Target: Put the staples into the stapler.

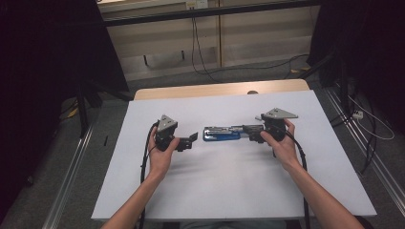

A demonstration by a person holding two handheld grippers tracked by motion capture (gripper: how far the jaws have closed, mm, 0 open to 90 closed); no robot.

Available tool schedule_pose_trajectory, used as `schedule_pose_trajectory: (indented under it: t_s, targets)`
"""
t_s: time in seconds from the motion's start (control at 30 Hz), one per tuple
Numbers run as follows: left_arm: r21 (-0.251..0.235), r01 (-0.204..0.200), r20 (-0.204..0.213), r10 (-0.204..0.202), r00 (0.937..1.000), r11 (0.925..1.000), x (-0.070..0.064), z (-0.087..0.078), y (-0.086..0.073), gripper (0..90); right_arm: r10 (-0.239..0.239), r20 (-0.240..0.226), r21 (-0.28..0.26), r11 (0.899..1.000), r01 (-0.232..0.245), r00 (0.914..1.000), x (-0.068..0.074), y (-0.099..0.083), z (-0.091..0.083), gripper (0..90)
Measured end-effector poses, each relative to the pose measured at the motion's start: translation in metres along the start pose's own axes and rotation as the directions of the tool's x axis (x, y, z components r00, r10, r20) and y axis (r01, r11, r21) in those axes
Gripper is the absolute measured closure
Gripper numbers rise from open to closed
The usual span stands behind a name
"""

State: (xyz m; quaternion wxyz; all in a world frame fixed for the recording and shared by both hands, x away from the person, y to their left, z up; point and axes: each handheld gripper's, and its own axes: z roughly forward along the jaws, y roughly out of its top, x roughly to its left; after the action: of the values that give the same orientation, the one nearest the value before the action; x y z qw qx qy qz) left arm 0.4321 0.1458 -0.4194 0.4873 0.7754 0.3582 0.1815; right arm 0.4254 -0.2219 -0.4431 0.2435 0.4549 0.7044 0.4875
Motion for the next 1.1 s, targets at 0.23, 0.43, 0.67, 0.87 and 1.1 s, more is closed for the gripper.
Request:
schedule_pose_trajectory:
  t_s: [0.23, 0.43, 0.67, 0.87, 1.1]
  targets:
    - [0.005, 0.002, -0.016, -0.002, 0.9999, 1.0000, -0.002, -0.018, -0.013, 4.3, 0.008, -0.002, -0.001, 1.000, -0.008, 1.0000, -0.002, 0.001, -0.007, 7.5]
    - [0.005, -0.003, -0.021, 0.003, 0.9998, 1.0000, -0.005, -0.036, -0.023, 4.2, -0.005, 0.009, -0.005, 1.000, 0.005, 0.9999, -0.005, 0.003, -0.010, 8.3]
    - [-0.001, -0.006, -0.022, 0.006, 0.9997, 1.0000, -0.008, -0.059, -0.037, 4.1, -0.045, 0.050, -0.007, 0.999, 0.046, 0.9977, -0.008, 0.010, -0.011, 8.6]
    - [-0.025, -0.014, -0.030, 0.014, 0.9995, 0.9996, -0.012, -0.073, -0.043, 4.0, -0.016, 0.054, -0.010, 1.000, 0.017, 0.9984, -0.017, 0.013, -0.017, 10.0]
    - [-0.046, -0.002, -0.022, 0.001, 0.9998, 0.9989, -0.018, -0.089, -0.047, 4.0, -0.018, 0.072, 0.023, 1.000, 0.016, 0.9973, -0.029, 0.025, -0.020, 6.3]
